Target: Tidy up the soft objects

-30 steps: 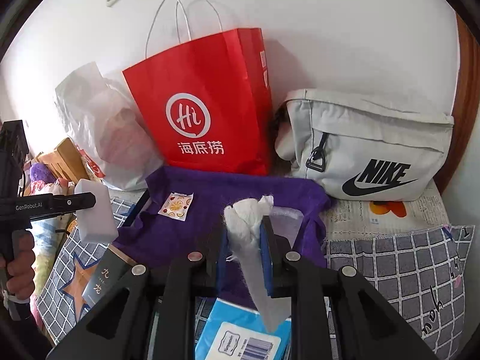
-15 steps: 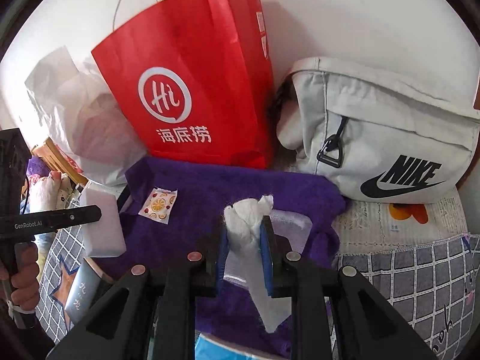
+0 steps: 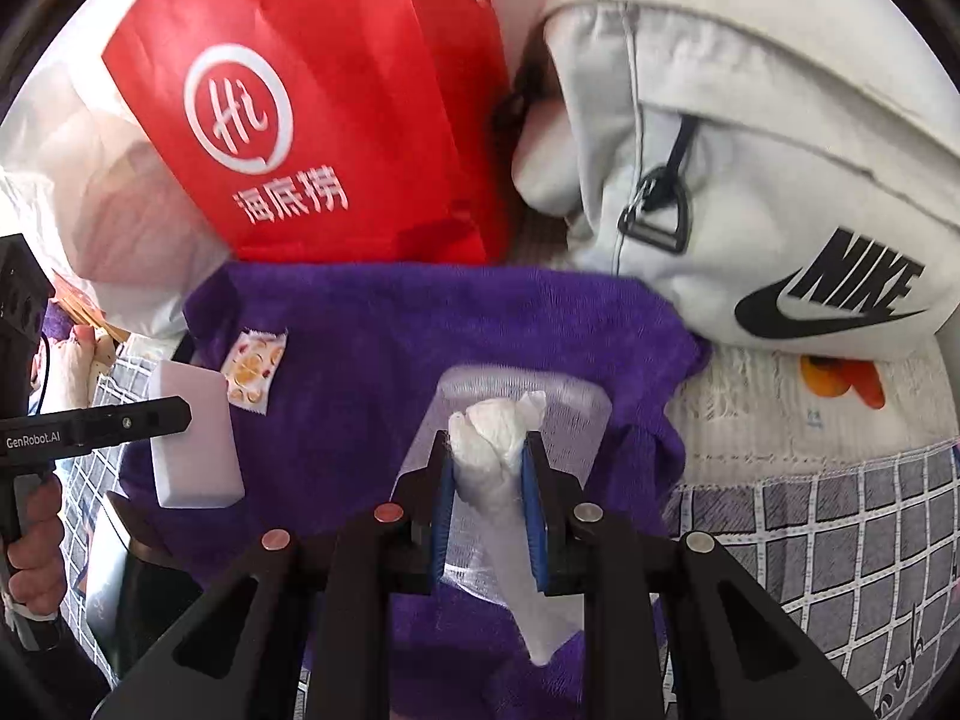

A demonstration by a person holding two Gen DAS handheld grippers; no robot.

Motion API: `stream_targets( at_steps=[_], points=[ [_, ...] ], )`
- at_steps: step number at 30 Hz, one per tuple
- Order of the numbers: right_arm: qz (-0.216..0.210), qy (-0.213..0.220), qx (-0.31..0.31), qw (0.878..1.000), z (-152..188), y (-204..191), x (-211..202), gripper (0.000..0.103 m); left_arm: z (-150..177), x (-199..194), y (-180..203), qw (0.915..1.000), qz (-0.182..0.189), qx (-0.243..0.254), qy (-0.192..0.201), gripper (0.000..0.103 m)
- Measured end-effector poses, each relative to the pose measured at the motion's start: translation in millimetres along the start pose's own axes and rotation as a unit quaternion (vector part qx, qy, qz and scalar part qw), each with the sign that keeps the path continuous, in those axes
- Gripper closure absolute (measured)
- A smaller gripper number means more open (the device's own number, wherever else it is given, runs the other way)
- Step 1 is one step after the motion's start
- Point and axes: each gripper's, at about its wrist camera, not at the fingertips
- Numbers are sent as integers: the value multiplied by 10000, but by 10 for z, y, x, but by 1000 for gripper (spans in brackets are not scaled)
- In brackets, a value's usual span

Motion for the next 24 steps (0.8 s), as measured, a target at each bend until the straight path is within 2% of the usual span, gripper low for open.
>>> stream_targets(
  at_steps=[6,8,9,11,12,13,15,19,24],
  points=[
    [-14,-201,40,9998,15,29,95,80,6,65,-62,10000,10,16,-81,62],
    [7,-221,19,9998,29,25,108,79,4,58,-98,10000,-44,10,-75,58],
    [-21,-228,6,9997,28,16,114,75,8,49,-114,9999,-85,16,-63,56],
    [-80,-207,0,9998,22,-7,106,62,5,23,-161,9999,-136,9,-83,51],
    [-89,-164,-15,9998,13,-33,109,51,5,7,-184,9998,-165,-16,-97,51],
    [-73,-101,-45,9999,7,-48,86,45,7,-8,-207,9998,-184,-43,-112,49],
    [-27,50,-120,9999,-13,-100,23,42,19,-37,-246,9995,-264,-68,-174,46],
    [-28,211,-101,9997,-53,-152,-108,40,63,-123,-258,9984,-527,-5,-196,43],
    [-38,441,-14,9990,-30,-211,-383,40,170,-402,-281,9988,-489,-52,-38,43]
  ],
)
Point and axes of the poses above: each gripper's, at about its wrist camera, not at the fingertips, and x roughly the way its jaws point, y to its right, z to its underside, and after that the axes turned 6 degrees about -x, right-handed
